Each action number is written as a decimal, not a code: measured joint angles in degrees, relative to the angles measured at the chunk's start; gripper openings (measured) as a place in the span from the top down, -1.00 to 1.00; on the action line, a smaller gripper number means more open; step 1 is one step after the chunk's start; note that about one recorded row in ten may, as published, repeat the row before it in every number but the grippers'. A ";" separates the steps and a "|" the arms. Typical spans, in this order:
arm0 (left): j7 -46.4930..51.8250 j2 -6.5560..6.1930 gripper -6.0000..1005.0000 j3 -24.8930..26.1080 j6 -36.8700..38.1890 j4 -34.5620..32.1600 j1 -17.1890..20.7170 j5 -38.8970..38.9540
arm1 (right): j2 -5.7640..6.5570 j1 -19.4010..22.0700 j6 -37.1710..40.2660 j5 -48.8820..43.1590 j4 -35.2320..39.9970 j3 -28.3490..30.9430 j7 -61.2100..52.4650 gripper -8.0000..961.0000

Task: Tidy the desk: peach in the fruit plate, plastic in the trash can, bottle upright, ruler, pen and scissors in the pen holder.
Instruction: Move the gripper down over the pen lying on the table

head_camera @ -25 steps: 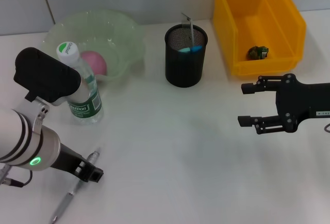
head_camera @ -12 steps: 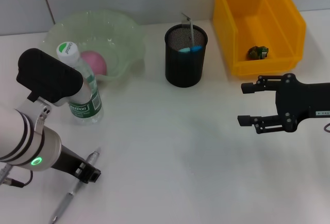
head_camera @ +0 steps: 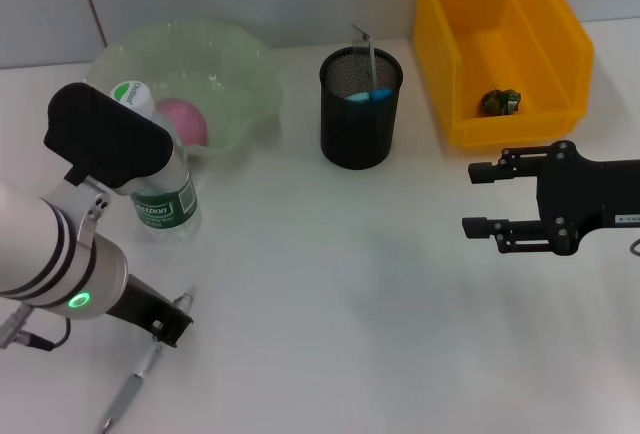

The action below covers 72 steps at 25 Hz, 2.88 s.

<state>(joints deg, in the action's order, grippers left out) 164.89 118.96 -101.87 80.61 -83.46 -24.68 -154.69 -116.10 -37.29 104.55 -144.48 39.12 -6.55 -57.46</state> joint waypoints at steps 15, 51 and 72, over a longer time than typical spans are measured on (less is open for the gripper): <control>-0.19 -0.05 0.88 0.15 0.64 -0.29 -0.40 0.72 | 0.42 0.65 0.30 2.09 0.00 -0.01 -0.91 -0.37; 0.13 0.13 0.02 1.71 3.23 1.53 -1.57 -0.23 | 0.65 0.48 -0.28 2.22 -0.04 -0.13 -1.06 -0.38; -0.03 0.13 0.11 1.74 2.97 4.17 -3.84 0.01 | 0.42 0.60 -0.39 2.18 0.08 -0.12 -0.92 -0.38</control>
<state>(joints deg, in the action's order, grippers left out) 164.86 119.09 -100.12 83.57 -79.29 -28.52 -154.68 -115.68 -36.70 104.16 -142.30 39.20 -6.68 -58.39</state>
